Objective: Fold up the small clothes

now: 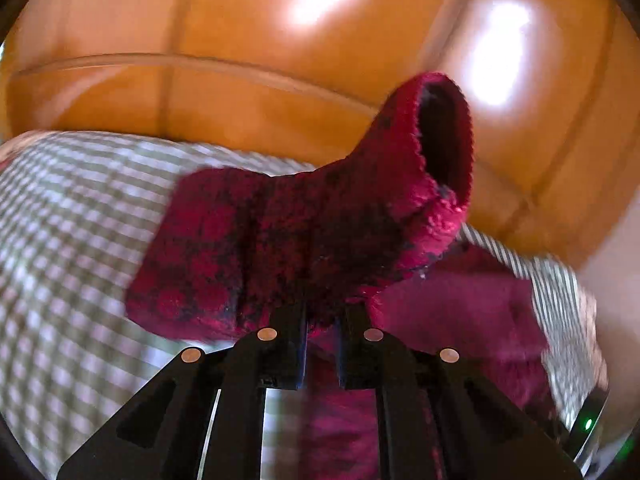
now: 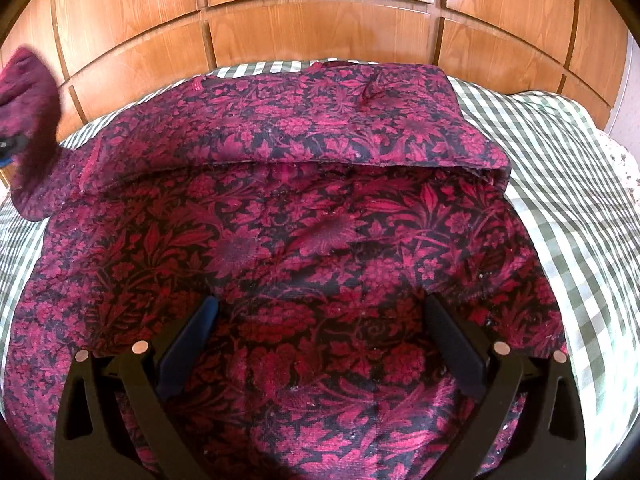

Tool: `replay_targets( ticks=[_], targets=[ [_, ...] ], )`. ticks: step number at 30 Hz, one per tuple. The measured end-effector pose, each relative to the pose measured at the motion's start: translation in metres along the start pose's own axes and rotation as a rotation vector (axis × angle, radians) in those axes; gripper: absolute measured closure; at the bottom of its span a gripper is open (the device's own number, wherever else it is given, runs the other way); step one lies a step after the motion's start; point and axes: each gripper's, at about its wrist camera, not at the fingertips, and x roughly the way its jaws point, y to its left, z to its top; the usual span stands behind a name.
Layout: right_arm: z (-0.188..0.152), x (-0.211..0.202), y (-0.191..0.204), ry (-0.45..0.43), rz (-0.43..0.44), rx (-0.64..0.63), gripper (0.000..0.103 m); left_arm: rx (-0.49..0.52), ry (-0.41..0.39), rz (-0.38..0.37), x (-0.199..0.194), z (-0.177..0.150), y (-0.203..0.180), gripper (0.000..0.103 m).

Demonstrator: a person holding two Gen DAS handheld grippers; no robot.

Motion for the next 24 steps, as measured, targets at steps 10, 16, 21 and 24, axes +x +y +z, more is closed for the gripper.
replay_targets(
  ticks=[10, 16, 21, 24],
  targets=[
    [0.012, -0.002, -0.011, 0.019, 0.079, 0.056, 0.002, 0.193, 0.047, 0.116, 0.024, -0.053, -0.068, 0.065],
    [0.055, -0.015, -0.011, -0.002, 0.397, 0.211, 0.004, 0.213, 0.018, 0.135, 0.008, -0.065, -0.065, 0.054],
    [0.097, 0.003, 0.026, 0.036, 0.557, 0.251, 0.004, 0.188, 0.022, 0.142, 0.007, -0.061, -0.058, 0.054],
    [0.119, 0.023, 0.054, 0.083, 0.609, 0.263, 0.004, 0.182, 0.018, 0.146, 0.005, -0.062, -0.053, 0.054]
  ],
)
